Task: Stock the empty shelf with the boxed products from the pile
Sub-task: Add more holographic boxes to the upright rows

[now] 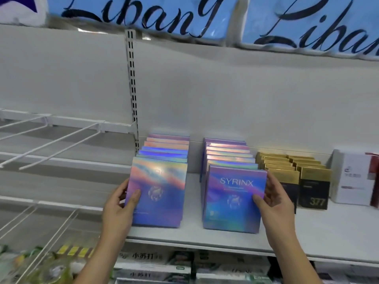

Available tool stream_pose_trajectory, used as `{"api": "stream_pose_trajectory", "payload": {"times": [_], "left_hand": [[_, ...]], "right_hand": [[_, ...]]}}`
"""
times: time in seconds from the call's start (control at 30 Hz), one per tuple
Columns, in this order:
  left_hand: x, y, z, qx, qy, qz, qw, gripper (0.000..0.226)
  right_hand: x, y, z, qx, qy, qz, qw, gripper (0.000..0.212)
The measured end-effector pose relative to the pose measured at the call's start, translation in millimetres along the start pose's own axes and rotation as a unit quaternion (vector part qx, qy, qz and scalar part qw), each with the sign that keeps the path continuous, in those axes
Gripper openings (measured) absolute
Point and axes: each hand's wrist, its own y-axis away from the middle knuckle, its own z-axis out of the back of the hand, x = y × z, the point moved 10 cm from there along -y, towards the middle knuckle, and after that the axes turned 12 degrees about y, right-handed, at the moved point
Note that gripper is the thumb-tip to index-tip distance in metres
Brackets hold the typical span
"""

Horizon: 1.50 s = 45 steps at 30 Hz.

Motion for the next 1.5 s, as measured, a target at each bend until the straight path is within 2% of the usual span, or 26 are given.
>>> {"api": "stream_pose_trajectory", "payload": {"times": [0.07, 0.2, 0.37, 0.7, 1.07, 1.23, 1.4, 1.5], "left_hand": [[2, 0, 3, -0.018, -0.031, -0.010, 0.999, 0.039], [-1, 3, 8, -0.045, -0.109, -0.037, 0.992, 0.031], [-5, -2, 8, -0.025, -0.101, -0.024, 0.994, 0.028], [-15, 3, 4, -0.031, -0.149, -0.027, 0.988, 0.032], [-16, 2, 5, -0.033, -0.153, -0.012, 0.988, 0.034], [-31, 3, -1, -0.002, -0.143, -0.040, 0.989, 0.037], [-73, 13, -37, 0.060, -0.157, -0.116, 0.979, 0.055], [-88, 23, -53, 0.104, -0.125, -0.116, 0.980, 0.066]], "right_hand": [[0, -2, 1, -0.004, 0.023, 0.000, 1.000, 0.059], [-4, -5, 1, -0.019, 0.055, 0.004, 0.998, 0.059], [-2, -5, 1, -0.032, 0.069, 0.008, 0.997, 0.058], [-6, -5, 0, -0.047, 0.073, -0.007, 0.996, 0.051], [-4, 5, 2, -0.083, 0.066, -0.021, 0.994, 0.044], [13, 14, 2, -0.039, 0.029, -0.018, 0.999, 0.051], [53, 35, 9, -0.031, 0.023, 0.055, 0.998, 0.058], [63, 50, 10, -0.011, 0.018, 0.079, 0.997, 0.058]]}}
